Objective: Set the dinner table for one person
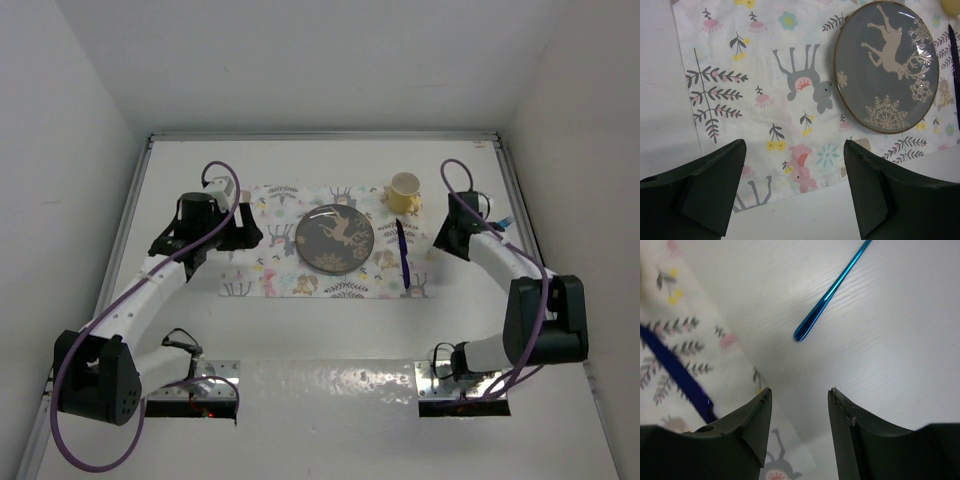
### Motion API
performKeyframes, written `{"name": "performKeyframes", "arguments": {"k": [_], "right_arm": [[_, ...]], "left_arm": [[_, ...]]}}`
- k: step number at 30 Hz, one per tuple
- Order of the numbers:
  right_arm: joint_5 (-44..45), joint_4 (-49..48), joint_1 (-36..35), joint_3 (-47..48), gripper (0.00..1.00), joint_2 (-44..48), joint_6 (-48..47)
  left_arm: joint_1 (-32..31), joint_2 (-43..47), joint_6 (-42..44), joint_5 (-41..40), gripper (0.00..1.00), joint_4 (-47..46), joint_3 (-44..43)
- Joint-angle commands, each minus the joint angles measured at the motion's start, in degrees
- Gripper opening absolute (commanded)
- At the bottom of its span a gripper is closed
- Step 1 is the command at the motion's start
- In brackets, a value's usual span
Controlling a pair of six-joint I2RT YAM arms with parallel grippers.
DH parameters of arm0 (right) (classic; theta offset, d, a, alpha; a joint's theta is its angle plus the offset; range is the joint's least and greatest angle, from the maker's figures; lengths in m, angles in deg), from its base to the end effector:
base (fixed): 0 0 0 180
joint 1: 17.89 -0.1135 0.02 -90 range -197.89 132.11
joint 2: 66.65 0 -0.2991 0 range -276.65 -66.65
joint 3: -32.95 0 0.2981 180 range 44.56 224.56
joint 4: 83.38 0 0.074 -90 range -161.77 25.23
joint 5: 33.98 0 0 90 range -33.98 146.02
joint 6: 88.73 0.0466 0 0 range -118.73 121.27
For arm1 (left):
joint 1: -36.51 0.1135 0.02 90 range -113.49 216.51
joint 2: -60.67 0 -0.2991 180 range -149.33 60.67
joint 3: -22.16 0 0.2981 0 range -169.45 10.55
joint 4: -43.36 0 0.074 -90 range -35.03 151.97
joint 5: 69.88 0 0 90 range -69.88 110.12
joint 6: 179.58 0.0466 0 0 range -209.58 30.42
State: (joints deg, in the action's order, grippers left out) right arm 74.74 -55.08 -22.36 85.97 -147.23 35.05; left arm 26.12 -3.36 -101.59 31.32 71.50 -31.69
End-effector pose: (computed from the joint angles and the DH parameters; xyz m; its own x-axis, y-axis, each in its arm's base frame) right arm 0.3019 0.0086 0.1729 -0.6270 0.4792 -0.6142 0.5467 0.8323 0.0912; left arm 0.2702 -0.0587 0.2555 -0.6645 -0.0857 -0.7423 0.1927 0.9401 -0.2811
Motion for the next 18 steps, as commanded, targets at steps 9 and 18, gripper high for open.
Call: {"name": "performKeyframes", "arguments": {"k": [9, 18], "right_arm": [[3.0, 5.1, 12.7, 15.1, 0.48, -14.1, 11.0], [3.7, 4.9, 17.2, 20.9, 0.44, -24.0, 15.0]], "left_arm": [[0.2, 0.2, 0.8, -0.4, 0.77, -1.8, -0.9], [0.2, 0.1, 0.9, -0.8, 0.77, -1.5, -1.0]]}}
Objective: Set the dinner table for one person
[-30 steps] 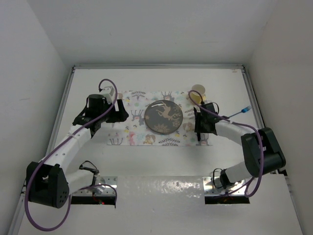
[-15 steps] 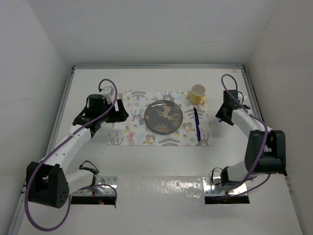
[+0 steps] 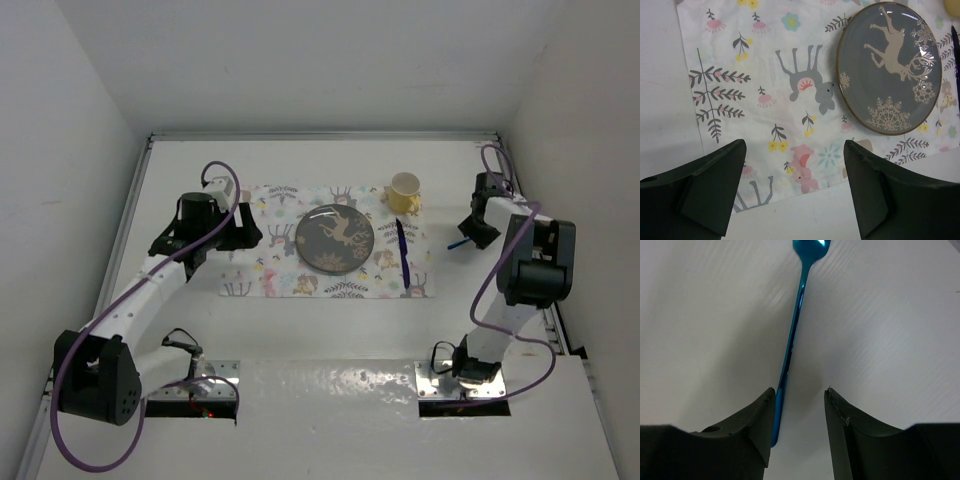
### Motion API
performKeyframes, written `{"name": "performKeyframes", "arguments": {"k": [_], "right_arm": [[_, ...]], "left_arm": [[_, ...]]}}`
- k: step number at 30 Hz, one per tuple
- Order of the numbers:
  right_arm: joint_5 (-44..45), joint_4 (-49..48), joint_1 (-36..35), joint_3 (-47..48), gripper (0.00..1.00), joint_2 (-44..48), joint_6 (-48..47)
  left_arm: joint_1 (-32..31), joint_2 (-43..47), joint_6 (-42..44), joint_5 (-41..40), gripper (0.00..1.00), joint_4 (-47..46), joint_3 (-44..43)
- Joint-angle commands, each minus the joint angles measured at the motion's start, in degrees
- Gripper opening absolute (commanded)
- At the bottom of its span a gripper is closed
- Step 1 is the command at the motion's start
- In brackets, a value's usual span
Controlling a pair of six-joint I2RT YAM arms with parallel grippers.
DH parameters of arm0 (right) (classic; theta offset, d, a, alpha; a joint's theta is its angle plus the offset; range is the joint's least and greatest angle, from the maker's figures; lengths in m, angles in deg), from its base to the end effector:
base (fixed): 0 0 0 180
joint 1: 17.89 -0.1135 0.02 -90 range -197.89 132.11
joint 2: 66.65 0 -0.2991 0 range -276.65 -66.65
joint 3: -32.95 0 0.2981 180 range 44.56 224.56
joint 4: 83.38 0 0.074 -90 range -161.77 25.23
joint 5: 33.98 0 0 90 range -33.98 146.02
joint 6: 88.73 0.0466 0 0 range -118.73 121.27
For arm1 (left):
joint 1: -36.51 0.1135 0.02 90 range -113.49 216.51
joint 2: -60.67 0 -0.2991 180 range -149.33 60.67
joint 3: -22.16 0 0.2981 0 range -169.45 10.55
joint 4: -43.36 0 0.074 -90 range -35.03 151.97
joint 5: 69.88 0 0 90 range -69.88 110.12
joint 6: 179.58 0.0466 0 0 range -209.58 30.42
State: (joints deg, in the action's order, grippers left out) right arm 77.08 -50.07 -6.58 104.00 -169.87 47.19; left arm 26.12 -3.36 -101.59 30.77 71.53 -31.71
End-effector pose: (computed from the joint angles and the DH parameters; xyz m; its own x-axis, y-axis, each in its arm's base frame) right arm 0.3786 -0.0928 0.1391 -0.3841 0.7605 -0.5236 0.8699 0.4881 0.0707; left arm 0.2703 -0.0583 0.2555 -0.6632 -0.0863 -0.7434 0.1859 0.9432 -0.2753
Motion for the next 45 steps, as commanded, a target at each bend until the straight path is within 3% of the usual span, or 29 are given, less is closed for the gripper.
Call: {"name": "performKeyframes", "arguments": {"k": [1, 22, 25, 32, 34, 45], "right_arm": [[1.4, -0.2, 1.7, 3.2, 0.44, -1.9, 3.1], [1.4, 3.5, 6.4, 13.1, 0.35, -13.8, 1.1], [1.0, 5.2, 6.5, 14.5, 0.31, -15.6, 0.1], [-5.2, 7.0, 7.3, 15.4, 0.10, -18.4, -1.3], [-6.6, 8.0, 7.3, 16.3, 0.00, -18.4, -2.9], [-6.6, 5.6, 3.2, 14.7, 0.00, -4.7, -15.2]], "left_arm": [[0.3, 0.1, 0.9, -0.5, 0.77, -1.4, -1.0], [0.2, -0.8, 1.3, -1.3, 0.77, -0.9, -1.2], [0.3, -0.8, 1.3, -1.3, 0.77, -1.0, -1.2], [0.3, -0.8, 1.4, -1.2, 0.77, -0.9, -1.2], [0.3, -0.6, 1.4, -1.0, 0.77, -1.0, -1.2], [0.3, 0.8, 1.0, -0.9, 0.77, -0.9, -1.3]]}}
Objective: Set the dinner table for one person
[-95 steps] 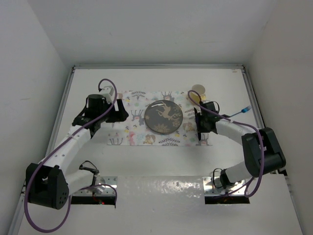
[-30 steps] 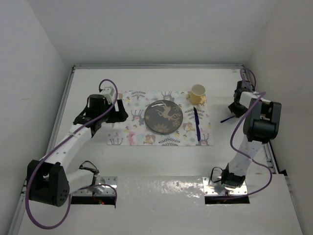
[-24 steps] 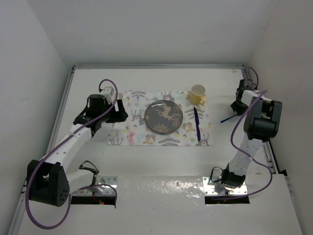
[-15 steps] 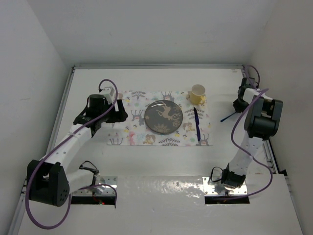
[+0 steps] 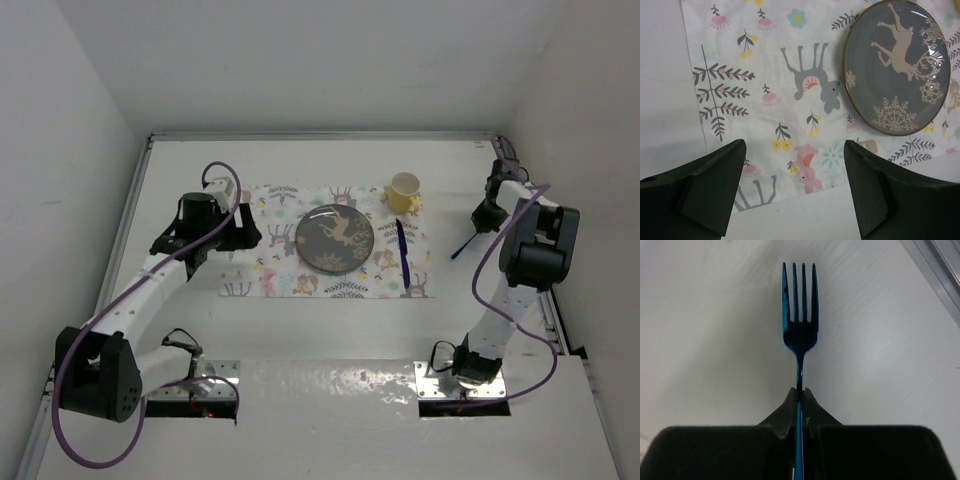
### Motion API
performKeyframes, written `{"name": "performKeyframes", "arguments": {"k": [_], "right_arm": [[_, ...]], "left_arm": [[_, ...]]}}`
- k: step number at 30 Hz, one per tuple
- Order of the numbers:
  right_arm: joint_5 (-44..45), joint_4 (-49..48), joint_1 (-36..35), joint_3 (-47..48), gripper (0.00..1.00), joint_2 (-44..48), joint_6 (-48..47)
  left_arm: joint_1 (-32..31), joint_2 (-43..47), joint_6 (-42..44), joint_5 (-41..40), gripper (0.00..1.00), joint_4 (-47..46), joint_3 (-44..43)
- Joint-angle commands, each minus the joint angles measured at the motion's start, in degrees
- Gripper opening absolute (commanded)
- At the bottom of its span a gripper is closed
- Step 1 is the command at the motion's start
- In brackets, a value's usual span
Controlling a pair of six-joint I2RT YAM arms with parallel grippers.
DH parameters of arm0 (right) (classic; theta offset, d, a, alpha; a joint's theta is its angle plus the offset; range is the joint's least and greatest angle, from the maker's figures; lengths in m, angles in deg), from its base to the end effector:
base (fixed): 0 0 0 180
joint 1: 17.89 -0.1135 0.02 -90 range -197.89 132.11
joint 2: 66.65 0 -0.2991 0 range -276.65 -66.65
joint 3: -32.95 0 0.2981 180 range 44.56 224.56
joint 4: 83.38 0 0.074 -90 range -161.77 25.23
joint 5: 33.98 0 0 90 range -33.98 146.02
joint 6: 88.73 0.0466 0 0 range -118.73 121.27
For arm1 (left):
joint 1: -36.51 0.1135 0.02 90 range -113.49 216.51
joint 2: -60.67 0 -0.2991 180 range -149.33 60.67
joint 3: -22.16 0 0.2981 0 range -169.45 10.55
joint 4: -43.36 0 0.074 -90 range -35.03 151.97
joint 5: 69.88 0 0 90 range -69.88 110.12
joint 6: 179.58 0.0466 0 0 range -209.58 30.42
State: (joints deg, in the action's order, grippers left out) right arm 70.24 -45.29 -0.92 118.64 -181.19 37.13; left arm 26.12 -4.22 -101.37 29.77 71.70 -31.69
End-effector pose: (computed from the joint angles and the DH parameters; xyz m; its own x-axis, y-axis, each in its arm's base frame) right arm 0.4290 -0.1429 0.1321 -0.4936 0.7443 -0.4499 0.8194 0.5713 0.0463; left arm 0.2724 -0.0579 0.2512 -0.6733 -0.0813 -0.7349 0.1713 0.9497 -0.2620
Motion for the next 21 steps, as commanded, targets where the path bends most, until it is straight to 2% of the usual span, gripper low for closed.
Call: {"name": "performKeyframes", "arguments": {"k": [1, 6, 11, 16, 21], "right_arm": [[0.6, 1.0, -3.2, -0.4, 0.00, 7.9, -5.7], [4.8, 2.3, -9.7, -1.7, 0.00, 17.9, -8.4], [5.4, 5.5, -17.8, -0.6, 0.00, 26.2, -10.1], [2.8, 6.7, -28.5, 0.5, 0.00, 29.7, -6.8], [4.5, 5.5, -39.9, 3.1, 0.00, 27.0, -1.6]], "left_arm": [[0.3, 1.8, 0.3, -0.2, 0.77, -1.0, -1.6], [0.3, 1.7, -1.8, -2.4, 0.77, 1.9, -4.6], [0.3, 2.6, -4.6, -5.0, 0.77, 6.7, -9.8], [0.3, 3.1, -6.2, -9.3, 0.78, 14.1, -15.1], [0.3, 4.0, -6.8, -13.3, 0.81, 19.7, -18.9]]}}
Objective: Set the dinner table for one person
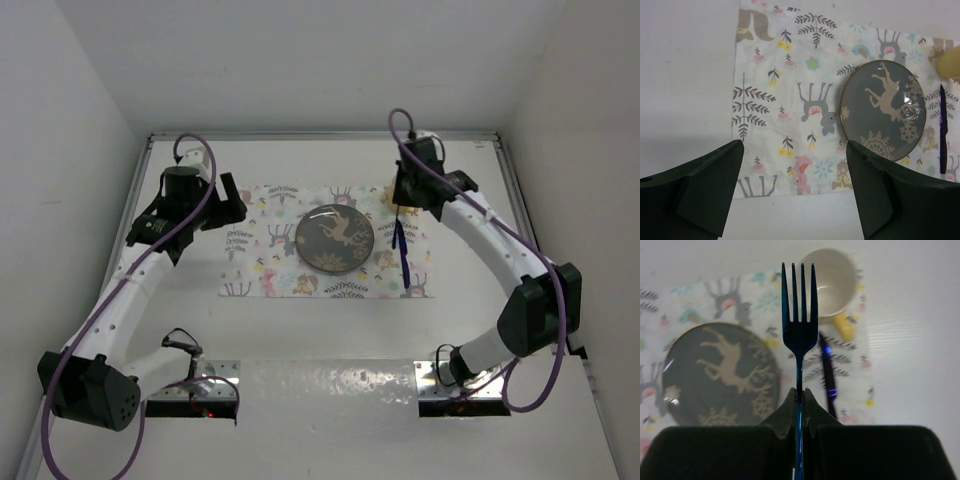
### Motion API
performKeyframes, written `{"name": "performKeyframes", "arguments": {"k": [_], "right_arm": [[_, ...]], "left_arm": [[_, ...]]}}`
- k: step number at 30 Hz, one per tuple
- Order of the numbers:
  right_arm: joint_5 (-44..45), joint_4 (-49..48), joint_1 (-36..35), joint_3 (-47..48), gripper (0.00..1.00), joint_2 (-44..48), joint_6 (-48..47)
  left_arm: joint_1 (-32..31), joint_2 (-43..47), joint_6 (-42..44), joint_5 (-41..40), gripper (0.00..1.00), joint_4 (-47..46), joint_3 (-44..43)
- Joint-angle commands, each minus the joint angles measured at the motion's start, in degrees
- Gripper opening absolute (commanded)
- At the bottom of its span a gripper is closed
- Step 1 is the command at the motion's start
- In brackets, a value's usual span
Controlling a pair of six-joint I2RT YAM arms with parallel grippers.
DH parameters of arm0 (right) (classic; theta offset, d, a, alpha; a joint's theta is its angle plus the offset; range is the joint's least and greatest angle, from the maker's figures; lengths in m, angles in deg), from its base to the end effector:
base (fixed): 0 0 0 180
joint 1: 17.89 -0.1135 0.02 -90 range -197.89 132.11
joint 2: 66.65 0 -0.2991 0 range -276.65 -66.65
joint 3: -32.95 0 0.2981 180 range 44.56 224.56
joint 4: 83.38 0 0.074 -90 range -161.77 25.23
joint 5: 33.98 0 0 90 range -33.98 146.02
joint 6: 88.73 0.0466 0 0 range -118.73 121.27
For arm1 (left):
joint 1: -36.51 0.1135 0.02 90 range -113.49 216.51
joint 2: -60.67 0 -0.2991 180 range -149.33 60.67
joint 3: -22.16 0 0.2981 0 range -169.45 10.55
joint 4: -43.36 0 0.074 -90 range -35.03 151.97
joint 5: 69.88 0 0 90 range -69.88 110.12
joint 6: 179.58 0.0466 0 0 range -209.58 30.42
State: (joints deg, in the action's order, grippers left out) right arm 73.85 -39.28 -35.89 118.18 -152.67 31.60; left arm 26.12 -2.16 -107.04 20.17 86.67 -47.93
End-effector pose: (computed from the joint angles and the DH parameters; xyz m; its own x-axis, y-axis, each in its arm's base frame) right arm 0.3669 0.1042 0.3242 -0.6237 0.3028 -0.7206 0.2631 0.9494 0.1712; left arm 0.2721 -0.0499 0.3463 -0.6065 -0.1938 -0.7711 -0.0010 0.9700 -0.2431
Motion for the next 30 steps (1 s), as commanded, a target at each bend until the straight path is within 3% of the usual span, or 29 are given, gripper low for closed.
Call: {"name": "performKeyframes", "arguments": {"k": [1, 7, 19, 30], "right_arm": [[1.1, -1.5, -8.5, 4.0, 0.00, -2.5, 6.0], [1.3, -3.9, -20.8, 11.5, 0.00, -14.7, 13.8], [-1.0, -0.9, -29.9, 40.6, 0.00, -44.7, 23.8], [-2.1, -5.9, -32.3, 40.5, 0.00, -52.5, 25.7]], "left_arm": [[0.3, 2.5, -1.2, -4.6, 0.84, 5.3, -2.9], [0.3, 5.9, -1.2, -6.5, 0.99, 9.4, -3.3], [0.2, 11.8, -2.4, -9.2, 1.00, 16.5, -3.5], [0.3, 15.7, -2.4, -9.3, 1.00, 18.7, -2.6]]}}
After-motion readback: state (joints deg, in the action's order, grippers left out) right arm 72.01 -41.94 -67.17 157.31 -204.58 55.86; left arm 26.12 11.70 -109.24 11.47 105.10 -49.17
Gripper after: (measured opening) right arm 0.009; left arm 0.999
